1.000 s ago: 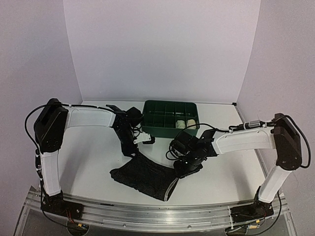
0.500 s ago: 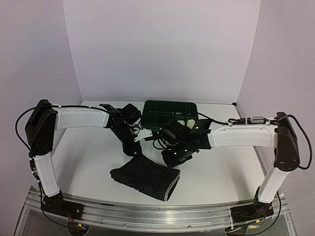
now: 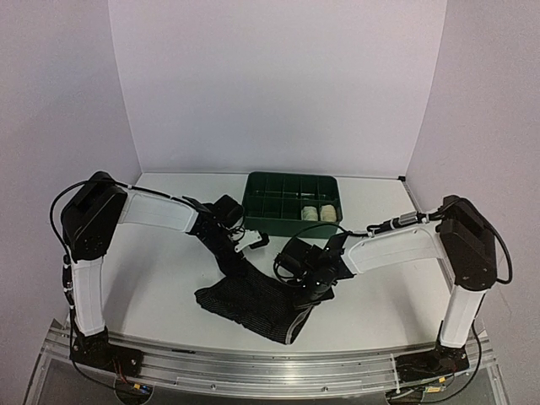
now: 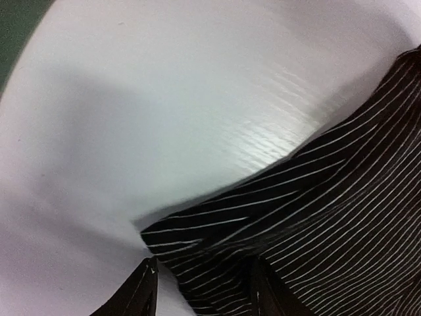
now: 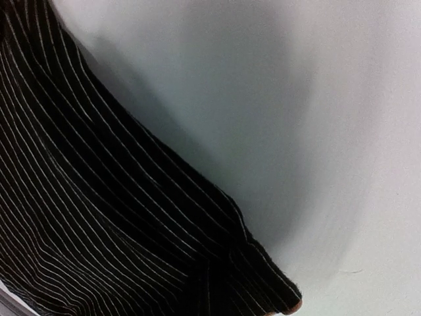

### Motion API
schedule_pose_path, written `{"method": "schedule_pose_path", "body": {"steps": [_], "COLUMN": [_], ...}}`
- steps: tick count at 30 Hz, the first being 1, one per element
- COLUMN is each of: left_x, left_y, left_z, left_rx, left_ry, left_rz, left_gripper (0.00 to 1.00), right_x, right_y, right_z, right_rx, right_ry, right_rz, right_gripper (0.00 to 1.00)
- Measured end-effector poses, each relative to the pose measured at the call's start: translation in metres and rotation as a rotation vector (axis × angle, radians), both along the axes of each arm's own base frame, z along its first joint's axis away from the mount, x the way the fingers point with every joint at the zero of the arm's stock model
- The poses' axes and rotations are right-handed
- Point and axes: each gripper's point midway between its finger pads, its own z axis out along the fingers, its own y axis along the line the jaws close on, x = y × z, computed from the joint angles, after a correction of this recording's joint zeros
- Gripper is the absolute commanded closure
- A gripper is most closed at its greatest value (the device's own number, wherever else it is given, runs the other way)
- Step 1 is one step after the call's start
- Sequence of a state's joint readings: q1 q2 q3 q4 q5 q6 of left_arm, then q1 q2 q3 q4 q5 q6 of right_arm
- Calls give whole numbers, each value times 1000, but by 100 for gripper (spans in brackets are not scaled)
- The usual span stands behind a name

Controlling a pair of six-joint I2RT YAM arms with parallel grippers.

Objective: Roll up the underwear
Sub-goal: Fold the underwear at the center of the board.

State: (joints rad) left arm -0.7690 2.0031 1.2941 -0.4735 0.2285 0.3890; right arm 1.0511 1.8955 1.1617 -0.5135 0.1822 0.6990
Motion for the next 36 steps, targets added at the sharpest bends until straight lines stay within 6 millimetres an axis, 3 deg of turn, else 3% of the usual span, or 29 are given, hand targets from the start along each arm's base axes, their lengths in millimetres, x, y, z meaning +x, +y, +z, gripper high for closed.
{"method": "schedule_pose_path", "body": {"steps": [6, 11, 15, 18, 19, 21, 23, 26, 29, 32, 36], "left_x": [27, 30, 20, 3, -6, -22, -41, -66, -79, -76, -72], "left_y": [13, 17, 22, 29, 34, 46, 60, 82, 97, 97, 97], "left_z": [-1, 8, 52, 88, 92, 84, 60, 21, -2, -6, -7], "left_rx": [-14, -4, -48, -108, -113, -96, -52, 36, 100, 103, 102], "left_ry": [-39, -40, -60, -97, -97, -72, -9, 97, 145, 129, 106], "left_rz": [67, 62, 18, -27, -39, -54, -60, -57, -49, -44, -41], "left_gripper": [51, 48, 58, 67, 68, 70, 71, 73, 73, 74, 74], "right_x": [5, 9, 12, -6, -13, -32, -48, -59, -68, -74, -73], "right_y": [-11, -3, 30, 66, 74, 86, 88, 80, 63, 48, 51], "right_z": [-1, 13, 52, 81, 85, 84, 75, 51, 20, -1, -2], "right_rx": [23, 25, 80, 168, 193, 230, 240, 224, 174, 147, 184], "right_ry": [-8, -29, -112, -165, -168, -148, -108, -42, 19, 54, 52], "right_rz": [-57, 2, 124, 230, 256, 305, 335, 337, 320, 296, 275], "right_gripper": [100, 100, 100, 100, 100, 100, 100, 100, 100, 100, 100]}}
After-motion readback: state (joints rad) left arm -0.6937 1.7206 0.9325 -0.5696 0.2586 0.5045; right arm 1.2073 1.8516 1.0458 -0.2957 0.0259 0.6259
